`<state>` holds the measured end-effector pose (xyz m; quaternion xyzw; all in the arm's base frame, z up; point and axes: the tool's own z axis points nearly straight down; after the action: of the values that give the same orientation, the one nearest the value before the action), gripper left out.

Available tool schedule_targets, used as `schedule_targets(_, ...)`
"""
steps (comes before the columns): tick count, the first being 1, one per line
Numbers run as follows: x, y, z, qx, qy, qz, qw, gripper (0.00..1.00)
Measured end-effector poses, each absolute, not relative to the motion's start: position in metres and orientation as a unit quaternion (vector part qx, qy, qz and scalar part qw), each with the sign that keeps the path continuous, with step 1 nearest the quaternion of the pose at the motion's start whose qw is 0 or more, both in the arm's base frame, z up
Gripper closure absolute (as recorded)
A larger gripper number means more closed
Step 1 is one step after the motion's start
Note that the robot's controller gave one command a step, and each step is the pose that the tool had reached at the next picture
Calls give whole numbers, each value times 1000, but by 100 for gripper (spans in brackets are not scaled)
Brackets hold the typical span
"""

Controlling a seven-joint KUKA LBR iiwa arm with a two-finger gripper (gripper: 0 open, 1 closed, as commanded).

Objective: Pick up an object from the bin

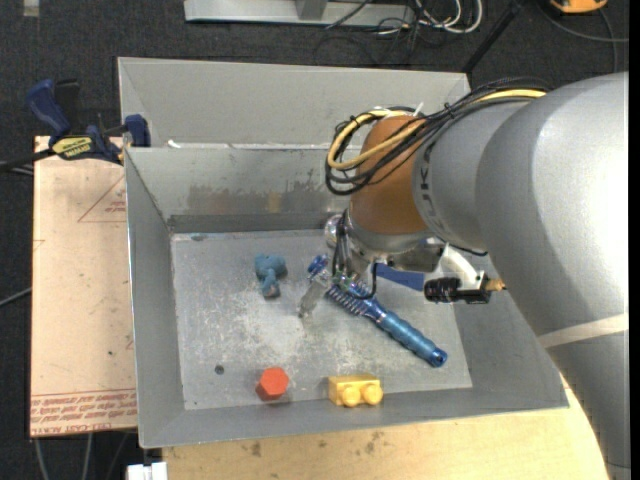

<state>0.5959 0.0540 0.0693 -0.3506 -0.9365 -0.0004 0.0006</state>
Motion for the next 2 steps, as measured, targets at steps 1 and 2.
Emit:
schedule_targets(1,596,54,69,-350,-937,0,1,100)
schedule_targets(2,596,54,86,-349,-937,-1,-1,100)
